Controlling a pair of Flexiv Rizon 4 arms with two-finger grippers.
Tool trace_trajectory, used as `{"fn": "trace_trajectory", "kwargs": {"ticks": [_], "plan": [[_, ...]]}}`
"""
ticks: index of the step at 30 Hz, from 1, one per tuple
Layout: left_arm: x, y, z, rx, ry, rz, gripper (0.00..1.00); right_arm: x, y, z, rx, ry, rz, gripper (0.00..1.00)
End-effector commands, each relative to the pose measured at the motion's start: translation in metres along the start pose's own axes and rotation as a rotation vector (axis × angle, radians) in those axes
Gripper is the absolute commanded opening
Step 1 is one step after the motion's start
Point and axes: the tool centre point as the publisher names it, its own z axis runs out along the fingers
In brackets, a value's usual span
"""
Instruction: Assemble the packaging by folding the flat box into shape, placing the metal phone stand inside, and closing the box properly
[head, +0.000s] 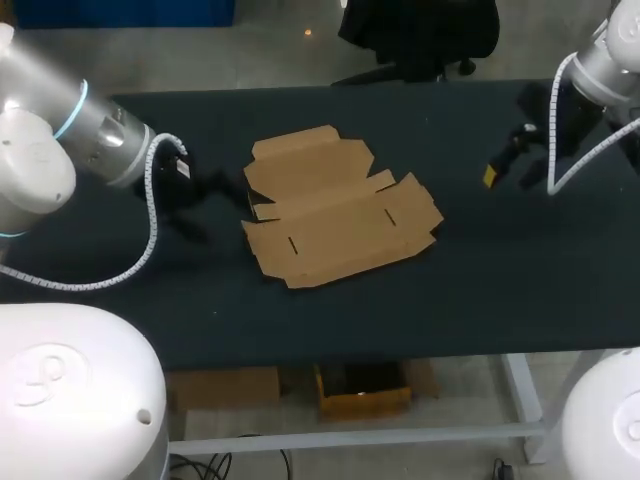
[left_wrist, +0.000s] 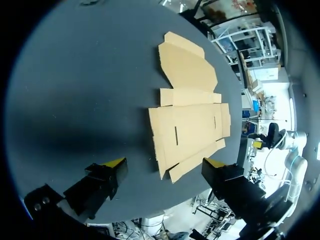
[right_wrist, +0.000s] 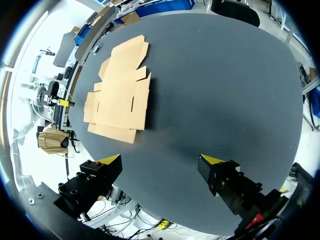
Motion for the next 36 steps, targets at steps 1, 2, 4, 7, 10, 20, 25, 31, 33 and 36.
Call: {"fn": "trace_trajectory", "kwargs": {"ticks": [1,2,4,7,10,20,25,31,33,36], "plan": [[-0.007,-0.002,0.025,-0.004,0.033,0.005,1.0,0.001,-0.004,-0.003,-0.008,0.002,-0.001,1.0],[-0.008,-0.003,0.03,-0.008,0.032,0.006,1.0,0.001,-0.004,-0.003,-0.008,0.002,-0.002,1.0],[-0.007,-0.004,0.037,-0.026,0.042,0.003,1.0,0.001,-0.004,-0.003,-0.007,0.001,-0.004,1.0],[-0.006,-0.005,0.044,-0.031,0.043,0.006,0.95,0.002,-0.004,-0.003,-0.005,0.001,-0.006,1.0],[-0.006,-0.006,0.049,-0.034,0.06,0.009,0.86,0.001,-0.005,-0.003,-0.006,0.004,-0.006,1.0],[-0.011,-0.014,0.062,-0.03,0.101,-0.004,0.62,0.002,-0.006,-0.002,-0.006,0.011,-0.009,1.0],[-0.012,-0.017,0.07,-0.044,0.117,-0.016,0.49,0.002,-0.006,-0.001,-0.002,0.011,-0.009,1.0],[-0.011,-0.021,0.08,-0.068,0.124,-0.035,0.41,0.003,-0.005,0.0,0.001,0.014,-0.009,1.0],[-0.01,-0.022,0.083,-0.077,0.117,-0.042,0.36,0.003,-0.005,0.0,0.002,0.015,-0.008,1.0],[-0.01,-0.024,0.086,-0.085,0.106,-0.051,0.13,0.003,-0.005,0.0,0.004,0.016,-0.006,1.0]]}}
